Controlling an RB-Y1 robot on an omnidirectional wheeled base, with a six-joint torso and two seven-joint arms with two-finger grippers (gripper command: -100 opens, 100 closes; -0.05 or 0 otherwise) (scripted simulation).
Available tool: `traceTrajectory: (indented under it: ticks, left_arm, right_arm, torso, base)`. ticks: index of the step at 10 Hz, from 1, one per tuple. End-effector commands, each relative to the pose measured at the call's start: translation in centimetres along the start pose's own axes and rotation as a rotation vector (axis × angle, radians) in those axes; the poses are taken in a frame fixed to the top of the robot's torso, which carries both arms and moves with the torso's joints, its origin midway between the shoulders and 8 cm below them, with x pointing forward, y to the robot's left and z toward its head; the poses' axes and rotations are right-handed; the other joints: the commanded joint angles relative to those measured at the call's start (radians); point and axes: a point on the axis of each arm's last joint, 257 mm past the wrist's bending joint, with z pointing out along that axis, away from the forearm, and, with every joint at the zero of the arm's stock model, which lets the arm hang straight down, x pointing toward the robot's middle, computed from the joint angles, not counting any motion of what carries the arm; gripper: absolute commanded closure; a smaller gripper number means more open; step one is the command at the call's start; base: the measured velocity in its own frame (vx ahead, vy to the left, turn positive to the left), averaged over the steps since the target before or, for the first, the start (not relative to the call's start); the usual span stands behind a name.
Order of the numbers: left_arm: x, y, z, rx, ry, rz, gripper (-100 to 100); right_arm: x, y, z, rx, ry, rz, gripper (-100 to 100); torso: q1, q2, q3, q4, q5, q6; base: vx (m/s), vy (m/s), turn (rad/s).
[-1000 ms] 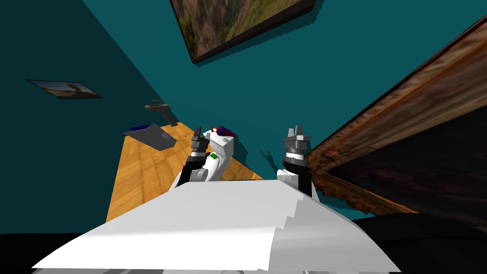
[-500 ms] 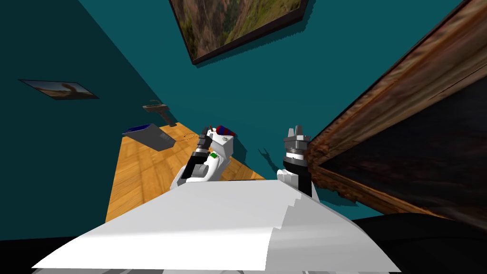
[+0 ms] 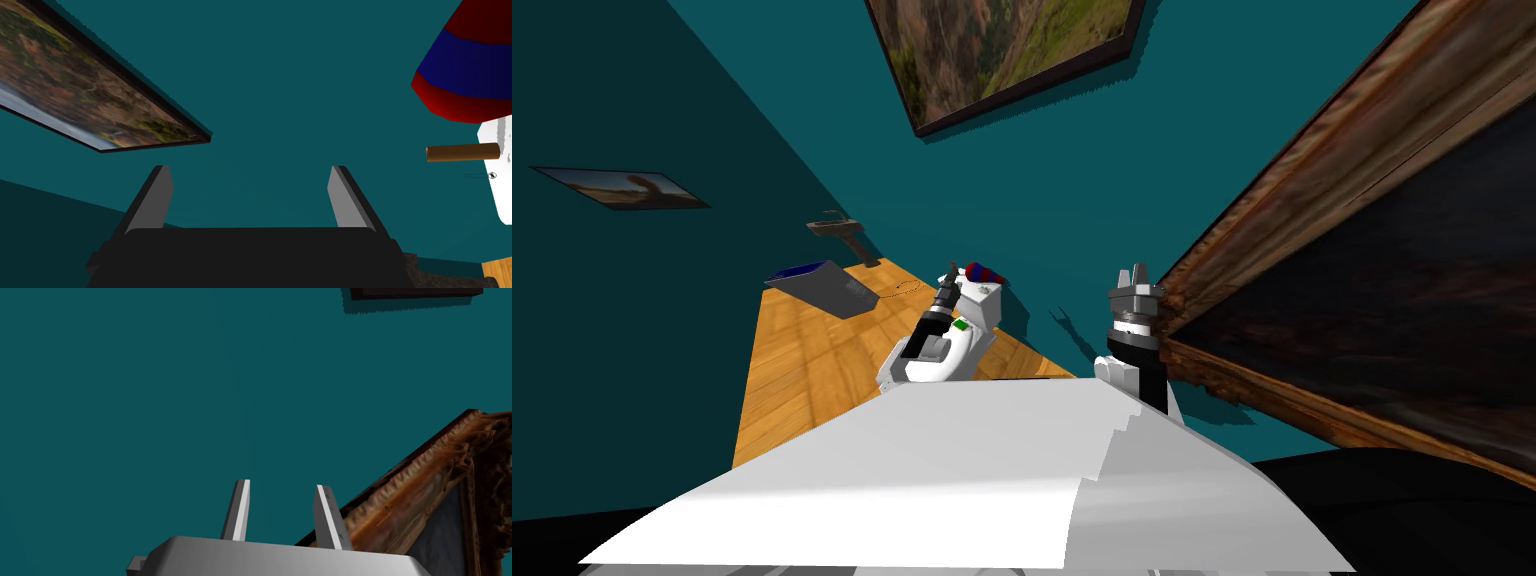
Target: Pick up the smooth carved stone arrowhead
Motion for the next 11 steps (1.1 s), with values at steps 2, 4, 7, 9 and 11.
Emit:
traceTrajectory:
  ticks: [2,4,7,9,11]
  left_arm:
    - [-0.2,2.0,1.5,-0.057,0.012,0.046,-100]
    - [-0.6,3.8,2.6,-0.109,0.018,0.086,-100]
    - [-1.1,6.2,4.0,-0.186,0.025,0.124,-100]
    - [-1.7,7.8,5.0,-0.236,0.025,0.161,-100]
    - [-2.5,9.4,6.0,-0.288,0.024,0.194,-100]
  right_arm:
    - [0.0,0.0,0.0,0.0,0.0,0.0,0]
    - [0.0,0.0,0.0,0.0,0.0,0.0,0]
    - [0.0,0.0,0.0,0.0,0.0,0.0,0]
    - [0.0,0.0,0.0,0.0,0.0,0.0,0]
    - [0.0,0.0,0.0,0.0,0.0,0.0,0]
  torso:
    - [0.0,-0.001,-0.001,0.0,0.0,0.0]
    - [0.0,-0.001,-0.001,0.0,0.0,0.0]
    - [0.0,-0.001,0.0,0.0,0.0,0.0]
    - [0.0,-0.002,-0.001,0.0,0.0,0.0]
    - [0.0,-0.001,-0.001,0.0,0.0,0.0]
  base:
    - [-0.026,-0.006,-0.022]
    - [-0.049,-0.003,-0.041]
    - [-0.044,-0.002,-0.032]
    - [-0.023,-0.007,-0.024]
    - [-0.04,-0.001,-0.034]
